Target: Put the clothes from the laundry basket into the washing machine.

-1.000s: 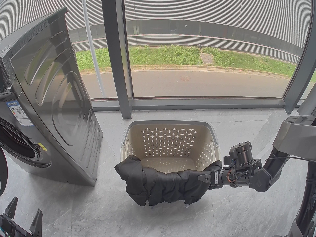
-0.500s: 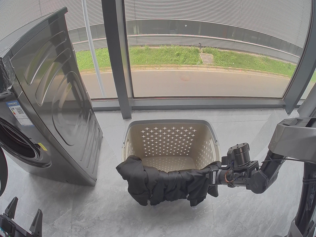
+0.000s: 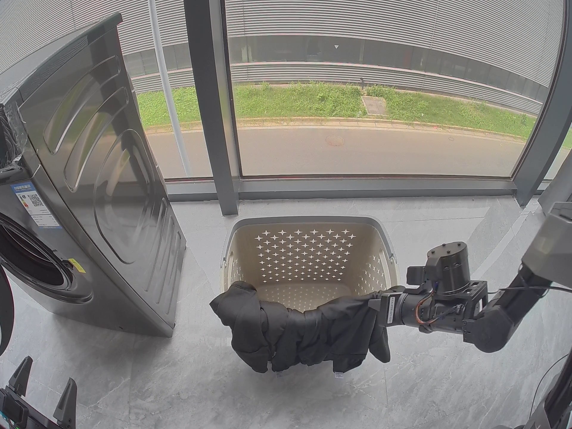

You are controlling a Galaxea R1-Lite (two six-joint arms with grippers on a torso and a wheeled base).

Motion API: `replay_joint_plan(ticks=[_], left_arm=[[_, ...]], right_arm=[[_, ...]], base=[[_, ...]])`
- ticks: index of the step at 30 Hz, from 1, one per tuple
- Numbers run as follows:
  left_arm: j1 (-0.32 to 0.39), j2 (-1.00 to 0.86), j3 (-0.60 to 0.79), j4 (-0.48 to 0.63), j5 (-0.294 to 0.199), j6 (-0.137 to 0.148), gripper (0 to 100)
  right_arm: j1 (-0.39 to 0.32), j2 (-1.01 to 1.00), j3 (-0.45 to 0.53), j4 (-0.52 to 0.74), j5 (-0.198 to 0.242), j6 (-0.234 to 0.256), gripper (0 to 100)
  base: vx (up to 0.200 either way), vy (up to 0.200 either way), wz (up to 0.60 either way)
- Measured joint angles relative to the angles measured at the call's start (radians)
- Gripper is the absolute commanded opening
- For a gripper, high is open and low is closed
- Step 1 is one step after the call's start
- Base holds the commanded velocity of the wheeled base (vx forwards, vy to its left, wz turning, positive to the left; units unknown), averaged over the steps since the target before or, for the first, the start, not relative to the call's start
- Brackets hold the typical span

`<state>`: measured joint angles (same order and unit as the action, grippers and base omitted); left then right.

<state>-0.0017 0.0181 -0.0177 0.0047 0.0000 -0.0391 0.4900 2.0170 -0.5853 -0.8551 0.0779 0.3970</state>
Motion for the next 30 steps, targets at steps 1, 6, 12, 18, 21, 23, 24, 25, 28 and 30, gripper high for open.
replay_joint_plan(ticks=[1,6,12,18,21,23,24,25,28,30], left_arm=[[0.000,0.000,0.000,0.000,0.000,0.000,100],[0.000,0.000,0.000,0.000,0.000,0.001,100],[0.000,0.000,0.000,0.000,0.000,0.003,100],[0.000,0.000,0.000,-0.001,0.000,0.008,100],[0.000,0.000,0.000,-0.001,-0.001,0.011,100],[0.000,0.000,0.000,-0.001,-0.001,0.011,100],[0.000,0.000,0.000,-0.001,-0.002,0.011,100],[0.000,0.000,0.000,-0.001,-0.001,0.010,100],[0.000,0.000,0.000,-0.001,-0.002,0.007,100],[0.000,0.000,0.000,-0.001,-0.002,0.006,100]], right_arm=[[0.007,-0.028,0.006,0.000,-0.001,0.002,0],[0.046,-0.201,0.046,0.000,-0.014,0.008,0],[0.086,-0.425,0.092,0.002,-0.025,-0.012,0],[0.112,-0.613,0.136,-0.009,0.015,-0.113,0],[0.121,-0.676,0.157,-0.013,0.043,-0.156,0],[0.121,-0.698,0.161,-0.013,0.043,-0.183,0],[0.121,-0.706,0.161,-0.013,0.040,-0.197,0],[0.119,-0.711,0.161,-0.013,0.038,-0.206,0],[0.111,-0.717,0.158,-0.010,-0.006,-0.223,0],[0.107,-0.714,0.161,-0.006,-0.061,-0.228,0]], base=[[0.000,0.000,0.00],[0.000,0.000,0.00],[0.000,0.000,0.00],[0.000,0.000,0.00],[0.000,0.000,0.00],[0.000,0.000,0.00],[0.000,0.000,0.00],[0.000,0.000,0.00],[0.000,0.000,0.00],[0.000,0.000,0.00]])
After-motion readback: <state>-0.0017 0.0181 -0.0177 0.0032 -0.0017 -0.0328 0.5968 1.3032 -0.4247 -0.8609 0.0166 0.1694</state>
